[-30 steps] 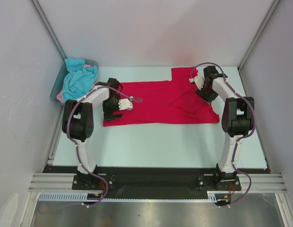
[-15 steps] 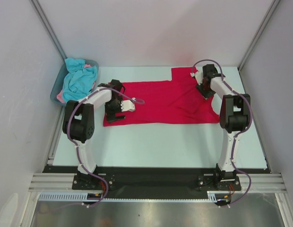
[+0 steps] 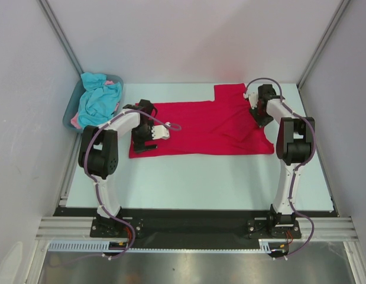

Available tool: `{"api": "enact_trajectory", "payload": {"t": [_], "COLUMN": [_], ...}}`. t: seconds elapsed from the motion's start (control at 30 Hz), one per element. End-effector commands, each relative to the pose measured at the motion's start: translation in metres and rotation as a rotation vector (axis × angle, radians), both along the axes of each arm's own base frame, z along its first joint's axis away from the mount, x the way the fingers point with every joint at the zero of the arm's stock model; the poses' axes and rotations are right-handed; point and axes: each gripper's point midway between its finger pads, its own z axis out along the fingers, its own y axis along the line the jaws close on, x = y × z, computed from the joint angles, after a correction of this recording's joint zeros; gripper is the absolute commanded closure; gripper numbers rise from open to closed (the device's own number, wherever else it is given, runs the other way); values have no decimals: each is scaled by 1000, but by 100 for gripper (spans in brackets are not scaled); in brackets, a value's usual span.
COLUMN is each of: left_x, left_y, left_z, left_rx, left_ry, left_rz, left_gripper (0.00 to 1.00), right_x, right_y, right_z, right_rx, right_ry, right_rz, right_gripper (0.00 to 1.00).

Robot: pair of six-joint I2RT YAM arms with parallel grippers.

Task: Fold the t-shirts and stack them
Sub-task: Fold the tshirt

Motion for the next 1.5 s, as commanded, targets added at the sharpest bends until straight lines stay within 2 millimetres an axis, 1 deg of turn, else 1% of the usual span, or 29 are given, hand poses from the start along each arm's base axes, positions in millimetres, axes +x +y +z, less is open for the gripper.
{"api": "enact_trajectory", "payload": {"t": [0.0, 0.07, 0.1, 0.13, 0.17, 0.2, 0.27, 0.3, 0.37, 0.4, 0.43, 0.57, 0.77, 0.87, 0.97, 1.07, 1.2, 1.27, 1.3, 1.4, 1.47], "left_x": [3, 4, 4, 6, 7, 6, 7, 7, 6, 5, 6, 3, 4, 4, 4, 5, 7, 8, 7, 7, 6], "left_y": [-6, -6, -6, -7, -7, -7, -7, -6, -5, -5, -5, -5, -7, -9, -8, -8, -9, -9, -9, -9, -7], "left_z": [15, 14, 12, 12, 11, 10, 7, 5, 2, -1, -1, -7, -9, -8, -8, -8, -7, -7, -7, -7, -7], "left_rx": [-24, -23, -23, -25, -25, -25, -24, -20, -18, -16, -17, -18, -32, -39, -39, -37, -38, -39, -38, -33, -30], "left_ry": [-53, -55, -53, -61, -64, -63, -63, -61, -60, -57, -62, -52, -54, -58, -58, -59, -62, -63, -62, -61, -61], "left_rz": [8, 8, 9, 11, 13, 14, 19, 19, 20, 18, 20, 24, 39, 44, 41, 39, 40, 40, 40, 39, 40], "left_gripper": [0, 0, 0, 0, 0, 0, 0, 0, 0, 0, 0, 0, 0, 0, 0, 0, 0, 0, 0, 0, 0], "right_x": [3, 1, 2, -1, 0, -1, 0, 1, 1, 2, 2, 8, 17, 22, 28, 31, 38, 41, 44, 52, 59], "right_y": [7, 6, 7, 8, 8, 8, 9, 9, 9, 11, 11, 13, 18, 23, 30, 38, 46, 48, 47, 51, 53], "right_z": [4, 3, 5, 2, 2, 3, 3, 5, 9, 12, 12, 31, 55, 71, 91, 103, 115, 115, 119, 119, 127], "right_rx": [40, 44, 50, 56, 57, 58, 63, 64, 67, 67, 68, 66, 65, 69, 70, 61, 34, 27, 21, 11, 1], "right_ry": [-30, -28, -35, -27, -30, -32, -35, -40, -48, -56, -58, -106, -154, -184, -225, -252, -293, -301, -315, -330, -358], "right_rz": [-15, -22, -23, -20, -21, -22, -23, -24, -29, -31, -31, -25, -15, -2, 12, 33, 58, 63, 59, 62, 60], "right_gripper": [67, 68, 69, 72, 75, 80, 87, 94, 97, 100, 100, 100, 100, 100, 100, 100, 100, 100, 100, 100, 100]}}
